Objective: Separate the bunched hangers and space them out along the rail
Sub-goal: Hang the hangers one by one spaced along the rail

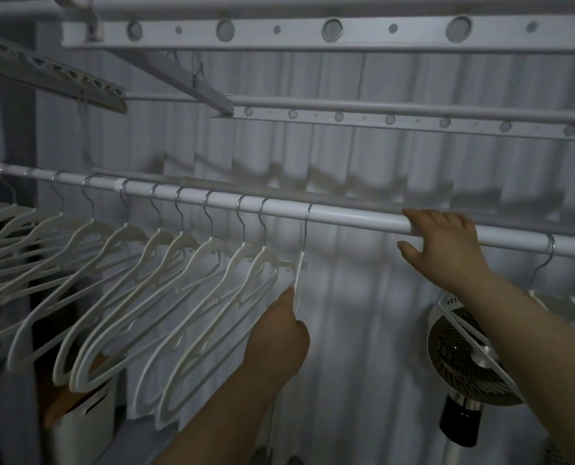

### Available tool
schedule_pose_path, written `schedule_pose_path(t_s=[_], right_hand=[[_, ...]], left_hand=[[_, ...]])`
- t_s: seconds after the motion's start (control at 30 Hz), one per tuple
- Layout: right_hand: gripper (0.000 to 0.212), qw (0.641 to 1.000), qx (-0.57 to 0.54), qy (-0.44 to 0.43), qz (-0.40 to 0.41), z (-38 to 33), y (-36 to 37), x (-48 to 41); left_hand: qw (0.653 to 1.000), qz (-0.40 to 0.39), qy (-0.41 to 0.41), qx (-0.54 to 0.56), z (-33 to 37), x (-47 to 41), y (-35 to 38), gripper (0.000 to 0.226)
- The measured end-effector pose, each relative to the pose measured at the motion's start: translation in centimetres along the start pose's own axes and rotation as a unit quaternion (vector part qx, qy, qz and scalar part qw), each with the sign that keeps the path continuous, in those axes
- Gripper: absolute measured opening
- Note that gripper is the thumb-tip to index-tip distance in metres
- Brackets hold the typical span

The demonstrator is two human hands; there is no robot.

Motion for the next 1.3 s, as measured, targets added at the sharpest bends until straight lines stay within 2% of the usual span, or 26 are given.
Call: schedule_pose_path(t_s=[0.13, 0.23, 0.33, 0.37, 0.43, 0.53, 0.63, 0.8, 1.2, 1.3], right_hand=[[0.054, 1.0, -0.003, 0.0, 0.002, -0.1, 0.1, 0.0], [0.054, 1.0, -0.008, -0.002, 0.009, -0.1, 0.0, -0.1], [0.053, 1.0, -0.005, -0.001, 0.008, 0.0, 0.1, -0.1], [0.053, 1.0, -0.005, 0.0, 0.007, 0.1, 0.1, -0.1], [0.053, 1.0, -0.009, 0.003, 0.006, 0.1, 0.0, -0.1], [0.053, 1.0, -0.016, 0.006, 0.007, 0.1, -0.1, -0.1], [0.053, 1.0, -0.016, 0.003, 0.008, 0.2, -0.1, 0.0], [0.053, 1.0, -0.019, 0.005, 0.009, 0.1, -0.2, 0.1], [0.055, 1.0, -0.006, -0.002, 0.011, -0.1, -0.2, 0.0], [0.056, 1.0, -0.007, 0.0, -0.002, -0.1, -0.2, -0.1]], left_hand=[[0.988, 0.036, 0.03, -0.148, 0.8, 0.7, -2.3, 0.057], [0.974, 0.16, 0.045, -0.152, 1.5, 2.0, -6.9, 0.048], [0.942, 0.286, 0.065, -0.165, 1.2, 2.8, -10.7, 0.045], [0.94, 0.279, 0.05, -0.19, 0.6, 2.5, -10.9, 0.043], [0.945, 0.211, 0.004, -0.25, -1.2, 1.2, -9.9, 0.041], [0.957, 0.115, -0.032, -0.263, -3.4, 0.1, -7.8, 0.045], [0.947, 0.08, -0.032, -0.308, -4.1, -0.6, -6.2, 0.033], [0.932, 0.094, -0.025, -0.349, -3.5, -0.5, -5.7, 0.03], [0.929, 0.124, -0.003, -0.348, -2.9, -0.6, -5.2, 0.028], [0.931, 0.148, 0.011, -0.333, -2.2, 0.1, -6.0, 0.033]])
Point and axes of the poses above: each hand's wrist, its own x-axis away from the middle knuckle, its own y-axis out of the palm, z = x × y, the point moved 10 cm from there along -x, towards the middle knuckle, and after that the axes turned 14 degrees about -x, right-handed, at the moved point
